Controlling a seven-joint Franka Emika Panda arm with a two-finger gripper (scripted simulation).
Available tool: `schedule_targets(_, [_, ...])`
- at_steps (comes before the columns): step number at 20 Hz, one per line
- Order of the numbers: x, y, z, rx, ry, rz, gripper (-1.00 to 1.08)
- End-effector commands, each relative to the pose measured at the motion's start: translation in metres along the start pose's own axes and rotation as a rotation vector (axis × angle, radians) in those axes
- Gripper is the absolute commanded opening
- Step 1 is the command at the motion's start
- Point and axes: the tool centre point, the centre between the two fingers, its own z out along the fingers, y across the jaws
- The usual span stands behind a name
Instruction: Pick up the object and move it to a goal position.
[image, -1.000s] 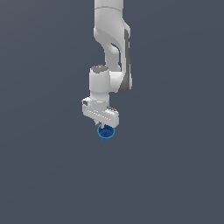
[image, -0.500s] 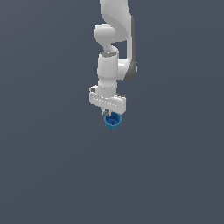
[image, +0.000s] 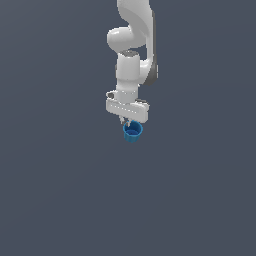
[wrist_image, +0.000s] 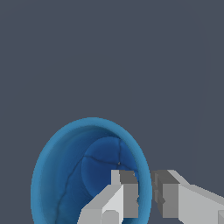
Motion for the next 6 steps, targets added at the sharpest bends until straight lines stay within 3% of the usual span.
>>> schedule_targets(1, [-0.0017,-0.0009,-0.0038,0.001,0.002,0.001,-1.00])
schedule_targets(6, [-0.0028,-0.0011,-0.0055,0.000,0.003,0.000,-1.00])
